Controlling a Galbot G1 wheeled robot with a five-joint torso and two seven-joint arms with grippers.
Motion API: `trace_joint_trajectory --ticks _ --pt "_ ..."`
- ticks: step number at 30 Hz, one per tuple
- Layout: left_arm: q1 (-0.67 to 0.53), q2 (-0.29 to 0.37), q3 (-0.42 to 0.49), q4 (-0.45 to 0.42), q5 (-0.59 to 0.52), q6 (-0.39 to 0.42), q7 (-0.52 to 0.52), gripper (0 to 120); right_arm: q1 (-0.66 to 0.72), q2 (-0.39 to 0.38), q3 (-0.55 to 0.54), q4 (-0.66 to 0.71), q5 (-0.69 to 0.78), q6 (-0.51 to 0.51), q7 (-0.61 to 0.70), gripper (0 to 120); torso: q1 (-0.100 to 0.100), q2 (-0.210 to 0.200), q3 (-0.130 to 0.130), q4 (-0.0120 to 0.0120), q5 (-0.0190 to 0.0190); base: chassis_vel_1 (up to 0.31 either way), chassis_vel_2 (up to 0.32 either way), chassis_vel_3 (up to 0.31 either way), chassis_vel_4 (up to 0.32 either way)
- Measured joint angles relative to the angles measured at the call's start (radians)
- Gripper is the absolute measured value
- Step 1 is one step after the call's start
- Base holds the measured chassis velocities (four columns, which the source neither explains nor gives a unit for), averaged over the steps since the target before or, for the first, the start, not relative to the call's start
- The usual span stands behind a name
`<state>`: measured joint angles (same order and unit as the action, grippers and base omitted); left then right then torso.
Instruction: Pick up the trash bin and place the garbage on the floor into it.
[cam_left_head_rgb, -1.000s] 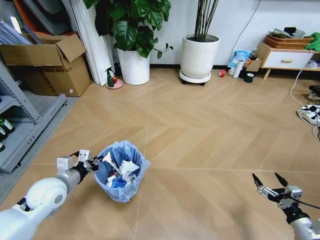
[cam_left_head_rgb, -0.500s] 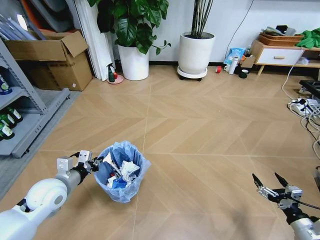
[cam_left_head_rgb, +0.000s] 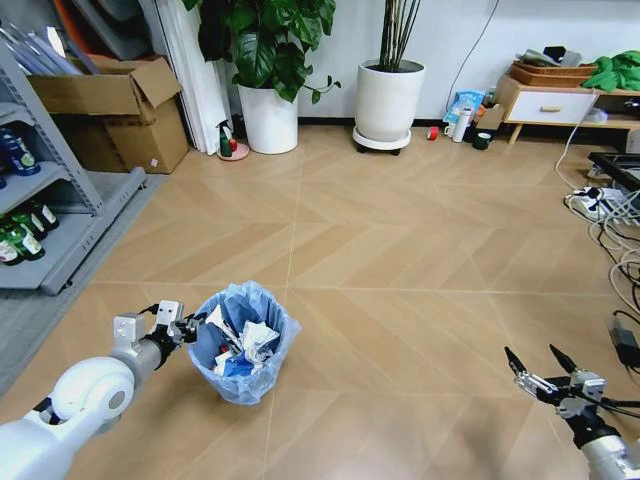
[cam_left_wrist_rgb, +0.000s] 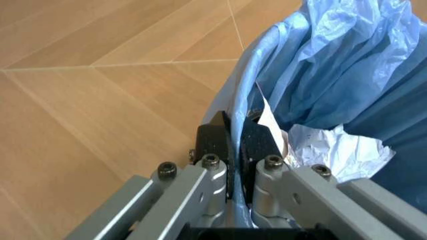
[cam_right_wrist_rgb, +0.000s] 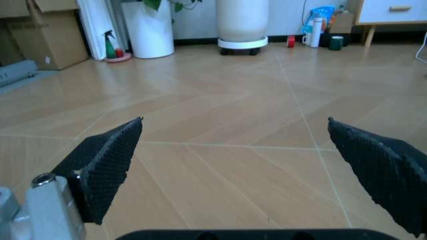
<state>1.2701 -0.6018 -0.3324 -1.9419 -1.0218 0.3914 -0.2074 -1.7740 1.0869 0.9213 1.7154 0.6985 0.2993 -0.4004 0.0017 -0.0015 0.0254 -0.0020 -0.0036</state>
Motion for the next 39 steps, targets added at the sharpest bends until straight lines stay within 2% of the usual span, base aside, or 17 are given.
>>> trace_joint_trajectory --ticks 2,4,39 --pt "0.0 0.0 0.0 0.0 0.0 0.0 0.0 0 0.0 0.0 0.0 0.0 0.0 0.0 0.0 100 0.0 0.0 0.0 -0.0001 0.0012 0.066 -0.059 -0.076 0.058" --pt "0.0 0.0 0.0 0.0 0.0 0.0 0.0 0 0.0 0.0 0.0 0.0 0.0 0.0 0.0 100 0.0 0.0 0.0 -0.0004 0.0001 0.0 0.0 0.0 0.0" --pt "0.0 0.0 0.0 0.0 0.0 -0.001 0.001 0 0.0 0.0 0.0 0.0 0.0 0.0 0.0 100 0.0 0.0 0.0 -0.0003 0.0005 -0.004 0.002 0.004 -0.003"
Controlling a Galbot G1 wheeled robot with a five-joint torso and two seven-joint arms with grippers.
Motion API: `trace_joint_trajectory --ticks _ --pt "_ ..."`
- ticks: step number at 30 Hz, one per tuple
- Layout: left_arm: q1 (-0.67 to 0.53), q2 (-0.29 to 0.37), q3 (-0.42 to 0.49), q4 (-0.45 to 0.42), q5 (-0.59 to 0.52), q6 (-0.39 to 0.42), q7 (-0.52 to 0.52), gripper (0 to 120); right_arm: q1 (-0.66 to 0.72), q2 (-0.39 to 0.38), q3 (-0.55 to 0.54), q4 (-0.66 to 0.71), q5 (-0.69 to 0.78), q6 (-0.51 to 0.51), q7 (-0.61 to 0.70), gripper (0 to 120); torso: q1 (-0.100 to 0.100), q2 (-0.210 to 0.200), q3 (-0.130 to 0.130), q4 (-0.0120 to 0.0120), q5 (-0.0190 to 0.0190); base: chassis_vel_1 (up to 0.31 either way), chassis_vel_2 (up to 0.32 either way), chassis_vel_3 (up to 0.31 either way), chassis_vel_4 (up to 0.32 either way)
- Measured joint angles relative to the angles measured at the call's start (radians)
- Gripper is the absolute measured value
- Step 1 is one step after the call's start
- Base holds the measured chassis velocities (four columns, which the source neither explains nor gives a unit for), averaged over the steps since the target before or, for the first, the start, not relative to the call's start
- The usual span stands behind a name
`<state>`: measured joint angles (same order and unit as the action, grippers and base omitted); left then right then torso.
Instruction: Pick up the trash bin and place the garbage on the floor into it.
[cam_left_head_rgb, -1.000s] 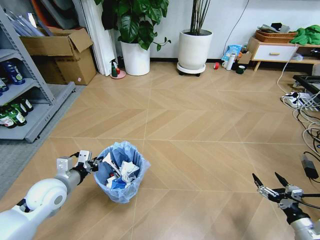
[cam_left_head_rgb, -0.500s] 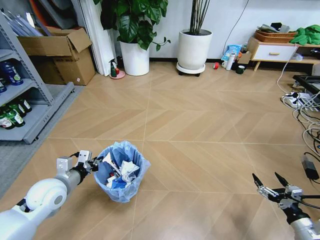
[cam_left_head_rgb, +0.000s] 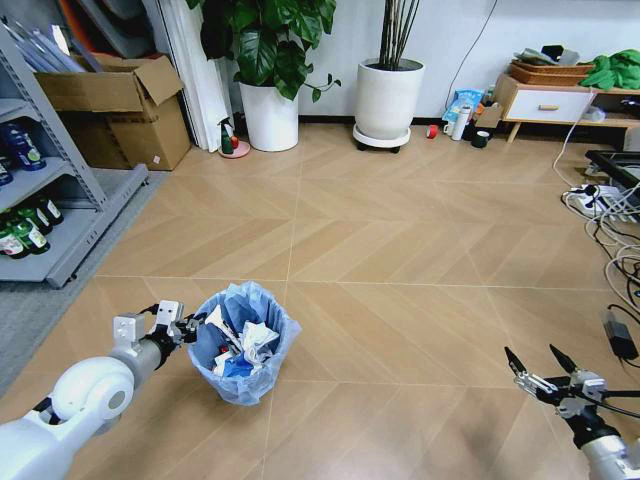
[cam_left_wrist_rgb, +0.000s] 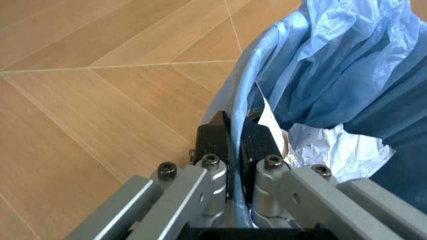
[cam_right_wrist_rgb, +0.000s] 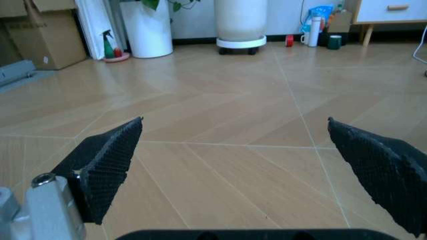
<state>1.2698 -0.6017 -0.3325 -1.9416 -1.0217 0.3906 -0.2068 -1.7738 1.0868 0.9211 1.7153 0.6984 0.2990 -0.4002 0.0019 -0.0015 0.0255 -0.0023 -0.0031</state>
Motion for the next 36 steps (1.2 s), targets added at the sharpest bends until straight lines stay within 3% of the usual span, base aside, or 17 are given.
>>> trace_joint_trajectory --ticks 36 --pt "0.0 0.0 0.0 0.0 0.0 0.0 0.0 0 0.0 0.0 0.0 0.0 0.0 0.0 0.0 100 0.0 0.0 0.0 0.0 0.0 0.0 0.0 0.0 0.0"
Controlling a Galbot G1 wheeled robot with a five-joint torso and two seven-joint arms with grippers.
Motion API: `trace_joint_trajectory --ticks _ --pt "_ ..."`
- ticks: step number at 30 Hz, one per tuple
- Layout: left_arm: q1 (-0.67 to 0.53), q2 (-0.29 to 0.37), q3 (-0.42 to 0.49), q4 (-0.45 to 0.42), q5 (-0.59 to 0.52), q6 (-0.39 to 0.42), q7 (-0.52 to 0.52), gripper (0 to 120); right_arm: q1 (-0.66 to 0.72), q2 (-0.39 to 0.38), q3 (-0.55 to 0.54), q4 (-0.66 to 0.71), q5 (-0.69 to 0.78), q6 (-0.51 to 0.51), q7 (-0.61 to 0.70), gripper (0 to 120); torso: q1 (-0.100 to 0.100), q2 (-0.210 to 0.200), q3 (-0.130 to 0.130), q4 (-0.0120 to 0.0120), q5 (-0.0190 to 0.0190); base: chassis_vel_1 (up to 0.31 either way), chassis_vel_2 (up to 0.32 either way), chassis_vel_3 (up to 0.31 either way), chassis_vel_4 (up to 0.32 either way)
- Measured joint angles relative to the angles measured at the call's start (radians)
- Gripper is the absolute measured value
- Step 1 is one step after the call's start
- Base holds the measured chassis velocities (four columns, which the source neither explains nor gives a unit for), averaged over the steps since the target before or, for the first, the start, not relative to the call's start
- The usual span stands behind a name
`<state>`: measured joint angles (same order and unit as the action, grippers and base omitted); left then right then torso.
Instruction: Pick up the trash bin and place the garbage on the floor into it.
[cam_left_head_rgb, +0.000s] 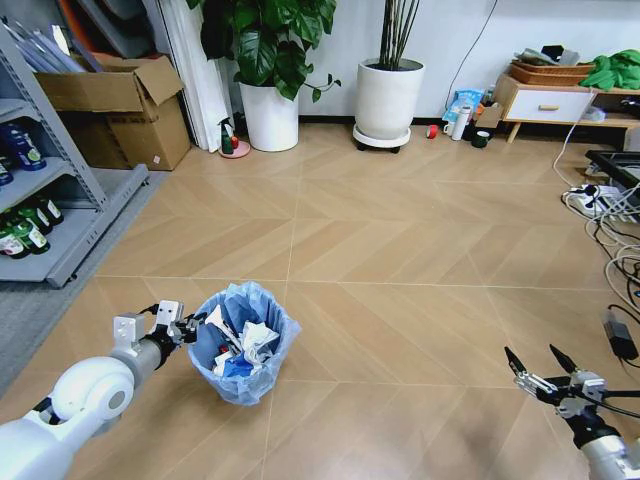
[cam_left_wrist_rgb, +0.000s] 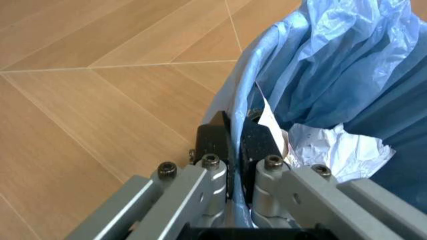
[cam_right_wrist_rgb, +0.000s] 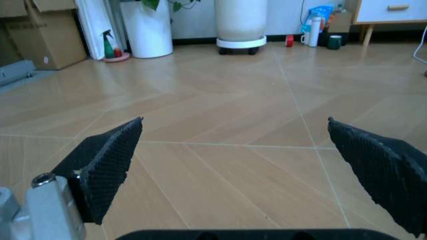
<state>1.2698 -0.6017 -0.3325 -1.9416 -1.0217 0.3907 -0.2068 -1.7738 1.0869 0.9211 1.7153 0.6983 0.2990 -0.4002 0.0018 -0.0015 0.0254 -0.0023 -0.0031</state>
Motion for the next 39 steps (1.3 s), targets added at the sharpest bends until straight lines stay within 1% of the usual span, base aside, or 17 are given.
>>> trace_joint_trajectory --ticks 39 --pt "0.0 0.0 0.0 0.0 0.0 0.0 0.0 0 0.0 0.0 0.0 0.0 0.0 0.0 0.0 100 0.0 0.0 0.0 0.0 0.0 0.0 0.0 0.0 0.0"
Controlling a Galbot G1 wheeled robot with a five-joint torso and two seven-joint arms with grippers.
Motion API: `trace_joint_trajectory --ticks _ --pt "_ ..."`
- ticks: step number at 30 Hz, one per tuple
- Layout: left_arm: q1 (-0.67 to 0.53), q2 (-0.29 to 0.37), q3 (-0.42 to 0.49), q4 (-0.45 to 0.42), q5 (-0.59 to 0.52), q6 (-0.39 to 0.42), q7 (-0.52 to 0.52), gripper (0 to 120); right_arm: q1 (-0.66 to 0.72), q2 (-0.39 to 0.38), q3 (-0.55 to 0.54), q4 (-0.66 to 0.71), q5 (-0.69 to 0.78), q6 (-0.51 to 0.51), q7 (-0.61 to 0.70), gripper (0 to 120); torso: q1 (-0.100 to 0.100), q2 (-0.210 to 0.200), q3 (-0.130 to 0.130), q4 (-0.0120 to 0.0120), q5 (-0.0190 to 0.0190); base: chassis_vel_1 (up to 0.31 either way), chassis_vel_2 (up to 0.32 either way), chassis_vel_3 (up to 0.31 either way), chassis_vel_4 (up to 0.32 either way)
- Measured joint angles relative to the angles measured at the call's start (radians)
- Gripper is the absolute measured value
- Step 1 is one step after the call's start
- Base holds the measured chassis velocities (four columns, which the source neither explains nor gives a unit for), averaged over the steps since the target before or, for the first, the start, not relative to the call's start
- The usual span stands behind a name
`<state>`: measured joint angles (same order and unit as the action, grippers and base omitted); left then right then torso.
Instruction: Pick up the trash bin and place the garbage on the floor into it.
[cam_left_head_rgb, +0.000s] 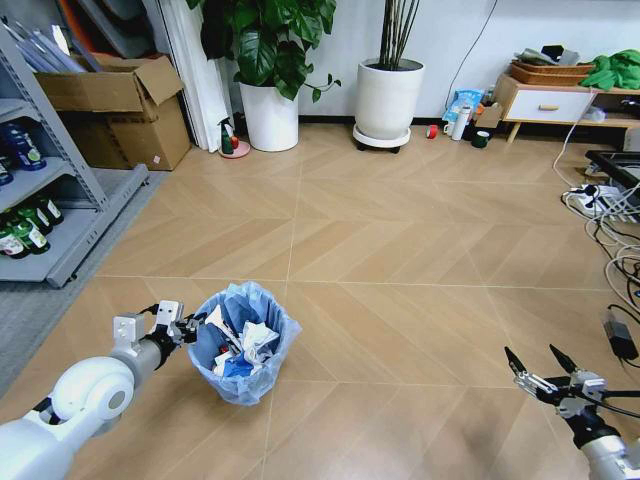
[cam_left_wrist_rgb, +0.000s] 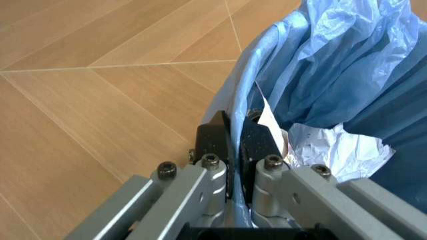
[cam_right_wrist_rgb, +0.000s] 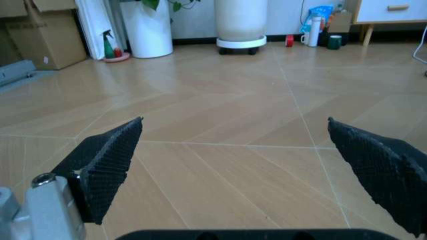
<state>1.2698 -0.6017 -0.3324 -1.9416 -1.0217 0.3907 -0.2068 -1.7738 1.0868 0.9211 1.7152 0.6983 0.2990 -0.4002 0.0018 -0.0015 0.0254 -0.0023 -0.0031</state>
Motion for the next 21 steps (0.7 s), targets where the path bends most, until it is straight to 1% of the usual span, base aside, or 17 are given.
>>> trace_joint_trajectory --ticks 14,17,18,19,20,21 --pt "0.0 0.0 0.0 0.0 0.0 0.0 0.0 0 0.0 0.0 0.0 0.0 0.0 0.0 0.0 100 0.0 0.0 0.0 0.0 0.0 0.0 0.0 0.0 0.0" --pt "-0.004 -0.004 0.001 0.011 0.0 -0.001 0.0 0 0.0 0.0 0.0 0.0 0.0 0.0 0.0 100 0.0 0.0 0.0 0.0 0.0001 0.0 0.0 0.0 0.0" --pt "-0.008 -0.007 0.003 0.021 0.002 -0.003 -0.001 0 0.0 0.0 0.0 0.0 0.0 0.0 0.0 100 0.0 0.0 0.0 0.0 0.0002 0.0 0.0 0.0 0.0" --pt "-0.025 -0.02 0.01 0.063 0.008 -0.011 -0.008 0 0.0 0.0 0.0 0.0 0.0 0.0 0.0 100 0.0 0.0 0.0 0.0 0.0002 0.0 0.0 0.0 0.0" --pt "-0.025 -0.02 0.01 0.063 0.008 -0.011 -0.008 0 0.0 0.0 0.0 0.0 0.0 0.0 0.0 100 0.0 0.0 0.0 0.0 0.0002 0.0 0.0 0.0 0.0" --pt "-0.04 -0.032 0.016 0.097 0.014 -0.017 -0.016 0 0.0 0.0 0.0 0.0 0.0 0.0 0.0 100 0.0 0.0 0.0 -0.0001 -0.0003 0.0 0.0 0.0 0.0"
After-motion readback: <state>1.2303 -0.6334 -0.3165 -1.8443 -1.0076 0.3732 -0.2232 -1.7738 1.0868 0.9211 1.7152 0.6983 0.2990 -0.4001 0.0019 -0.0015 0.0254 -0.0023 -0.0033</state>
